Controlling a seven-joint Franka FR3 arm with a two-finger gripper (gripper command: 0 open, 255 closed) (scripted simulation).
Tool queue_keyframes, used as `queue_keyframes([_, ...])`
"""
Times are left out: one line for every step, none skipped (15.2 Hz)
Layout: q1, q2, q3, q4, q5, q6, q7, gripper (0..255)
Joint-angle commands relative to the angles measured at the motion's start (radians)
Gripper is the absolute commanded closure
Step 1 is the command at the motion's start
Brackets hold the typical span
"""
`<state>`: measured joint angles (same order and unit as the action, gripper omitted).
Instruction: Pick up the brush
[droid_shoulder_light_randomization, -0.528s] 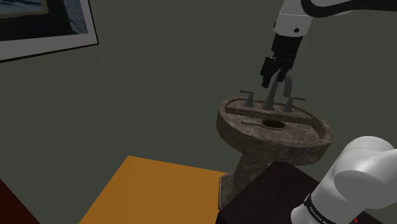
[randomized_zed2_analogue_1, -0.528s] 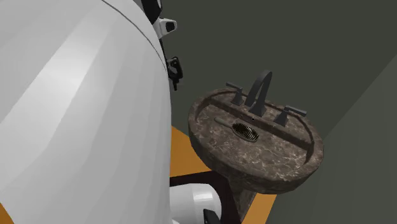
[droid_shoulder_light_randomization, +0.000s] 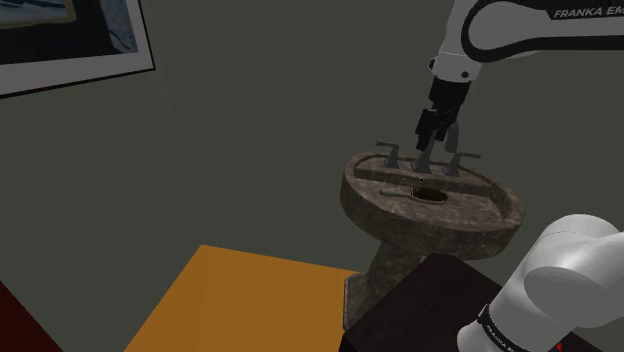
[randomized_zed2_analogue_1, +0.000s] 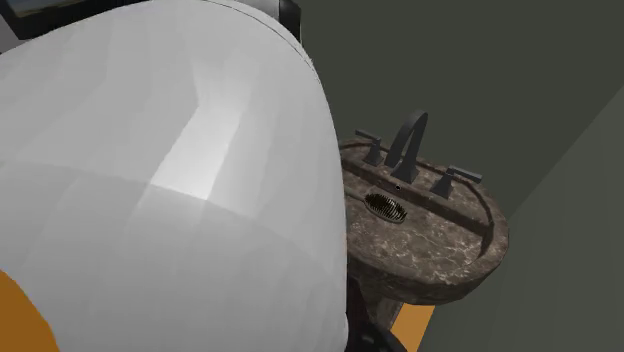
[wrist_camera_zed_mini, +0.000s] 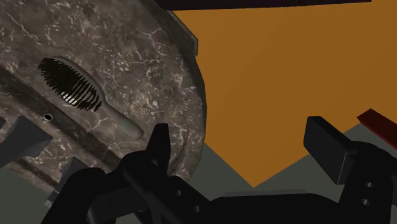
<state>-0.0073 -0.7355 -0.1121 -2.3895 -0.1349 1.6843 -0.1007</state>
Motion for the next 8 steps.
queue_keyframes([-0.004, 0.010, -0.041, -0.032, -0.021, 0.043, -0.057, 0])
queue_keyframes([-0.007, 0.023, -0.064, -0.043, -0.032, 0.067, -0.086, 0])
queue_keyframes([-0.010, 0.038, -0.087, -0.053, -0.043, 0.090, -0.116, 0])
queue_keyframes([-0.012, 0.054, -0.110, -0.060, -0.053, 0.114, -0.145, 0])
queue_keyframes([-0.015, 0.072, -0.133, -0.067, -0.063, 0.139, -0.174, 0])
queue_keyframes([-0.016, 0.092, -0.156, -0.071, -0.071, 0.164, -0.204, 0])
queue_keyframes([-0.018, 0.114, -0.179, -0.074, -0.079, 0.189, -0.234, 0])
queue_keyframes([-0.018, 0.138, -0.202, -0.076, -0.086, 0.214, -0.264, 0])
